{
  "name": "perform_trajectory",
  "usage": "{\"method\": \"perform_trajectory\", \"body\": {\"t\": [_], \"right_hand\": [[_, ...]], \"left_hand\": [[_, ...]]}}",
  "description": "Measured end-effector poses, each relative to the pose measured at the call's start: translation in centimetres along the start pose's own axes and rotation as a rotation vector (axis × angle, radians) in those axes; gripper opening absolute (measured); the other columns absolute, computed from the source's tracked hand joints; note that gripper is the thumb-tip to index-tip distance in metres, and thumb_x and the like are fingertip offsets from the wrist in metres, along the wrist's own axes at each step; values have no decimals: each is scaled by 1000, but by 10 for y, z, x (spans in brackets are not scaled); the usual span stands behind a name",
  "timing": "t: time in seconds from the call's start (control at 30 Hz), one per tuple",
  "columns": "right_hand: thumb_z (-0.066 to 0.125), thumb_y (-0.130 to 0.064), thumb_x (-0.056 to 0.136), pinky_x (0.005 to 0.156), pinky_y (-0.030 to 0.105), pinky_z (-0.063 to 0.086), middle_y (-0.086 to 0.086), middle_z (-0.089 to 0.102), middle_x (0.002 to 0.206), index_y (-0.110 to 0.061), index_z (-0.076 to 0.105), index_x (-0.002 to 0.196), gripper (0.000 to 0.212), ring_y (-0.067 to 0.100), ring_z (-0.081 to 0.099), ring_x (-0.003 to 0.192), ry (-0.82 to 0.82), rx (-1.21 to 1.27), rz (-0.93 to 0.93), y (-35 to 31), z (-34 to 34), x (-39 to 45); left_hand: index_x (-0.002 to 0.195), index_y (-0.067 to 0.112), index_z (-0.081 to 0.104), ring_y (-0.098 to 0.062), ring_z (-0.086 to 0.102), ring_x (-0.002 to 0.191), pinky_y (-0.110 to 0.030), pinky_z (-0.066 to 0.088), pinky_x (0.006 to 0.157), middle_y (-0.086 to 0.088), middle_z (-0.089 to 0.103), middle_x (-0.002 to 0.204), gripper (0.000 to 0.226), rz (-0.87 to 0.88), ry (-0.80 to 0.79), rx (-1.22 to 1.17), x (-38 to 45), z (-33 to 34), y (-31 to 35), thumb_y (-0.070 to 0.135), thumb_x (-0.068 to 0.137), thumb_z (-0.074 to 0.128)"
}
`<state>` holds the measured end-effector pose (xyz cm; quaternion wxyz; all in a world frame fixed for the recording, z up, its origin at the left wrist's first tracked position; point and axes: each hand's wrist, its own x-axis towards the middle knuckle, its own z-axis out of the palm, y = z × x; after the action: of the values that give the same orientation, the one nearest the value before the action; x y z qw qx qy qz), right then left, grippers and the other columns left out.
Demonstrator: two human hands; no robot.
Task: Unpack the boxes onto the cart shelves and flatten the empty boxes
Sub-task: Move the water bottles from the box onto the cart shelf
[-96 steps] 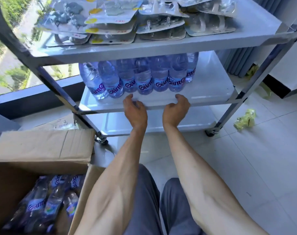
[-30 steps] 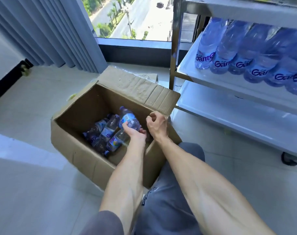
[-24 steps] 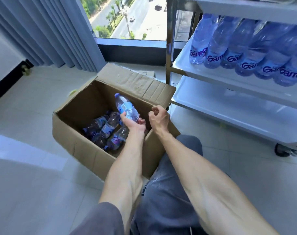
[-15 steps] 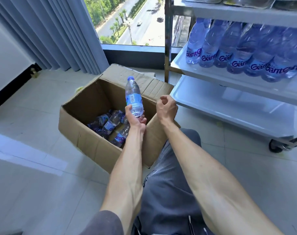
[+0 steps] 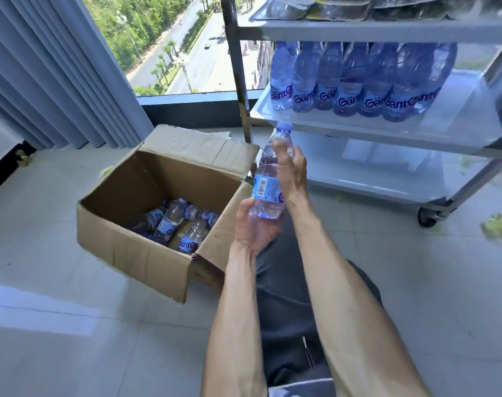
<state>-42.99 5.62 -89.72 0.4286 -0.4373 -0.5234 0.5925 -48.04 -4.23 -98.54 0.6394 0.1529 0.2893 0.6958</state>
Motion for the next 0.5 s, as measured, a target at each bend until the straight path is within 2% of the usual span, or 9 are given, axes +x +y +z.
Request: {"method": "perform_trajectory", "body": {"t": [0.07,0.13,0.17,0.23,0.27,0.3,0.37,0.43,0.5], "right_hand": [[59,-61,80,68,36,53,2,69,88,-20,57,94,44,16,66,72,49,36,-33,8,-21,-13],[62,-61,78,70,41,54,9,69,95,-21,52,97,45,23,68,78,74,72,-58,22,-44,-29],[62,-61,78,70,41,54,11,69,95,-21,51,97,46,24,68,78,76,89,-63,27,-55,-36],[64,-62,77,65,38,52,6,67,86,-19,51,94,48,19,66,71,46,121,-58,33,-75,-48],[65,-62,77,63,36,51,2,65,82,-18,51,93,49,17,64,68,22,134,-52,32,-83,-50],[66,-63,76,63,35,50,-1,63,78,-18,51,92,50,15,62,66,4,135,-48,29,-90,-50],[68,-62,75,64,38,48,-1,60,77,-16,52,90,51,17,58,66,-32,109,-37,17,-99,-45],[73,-62,70,73,45,52,1,66,85,-13,56,95,58,20,63,74,-16,21,-31,2,-103,-37],[75,-66,58,78,39,54,-2,67,93,-15,54,103,71,18,66,83,152,-112,-32,-12,-102,-33]], "left_hand": [[133,15,57,-26,53,102,-39,41,78,-11,57,121,71,-99,9,-5,-1,7,-12,63,80,58],[135,12,55,-30,54,106,-44,38,89,-15,53,126,72,-205,32,-3,-4,12,-25,64,85,52],[131,11,58,-31,60,100,-42,44,86,-15,57,122,67,-257,26,25,-4,12,-30,62,88,51],[121,9,65,-35,68,80,-32,52,59,-14,66,106,61,-332,-16,148,-6,13,-40,59,89,52],[119,8,66,-35,68,75,-30,50,52,-15,67,101,61,-355,-42,188,-7,16,-44,58,87,54],[118,6,65,-34,68,75,-31,51,54,-16,68,100,61,-354,-59,184,-7,20,-47,57,85,58],[124,3,58,-30,67,78,-34,54,65,-16,67,102,66,-283,-44,122,-3,32,-53,52,81,69],[129,4,54,-30,64,89,-39,51,81,-16,65,110,68,-186,-4,104,4,46,-57,48,80,73],[128,3,56,-31,59,105,-44,40,98,-18,60,121,59,-91,-4,99,11,56,-62,44,86,68]]}}
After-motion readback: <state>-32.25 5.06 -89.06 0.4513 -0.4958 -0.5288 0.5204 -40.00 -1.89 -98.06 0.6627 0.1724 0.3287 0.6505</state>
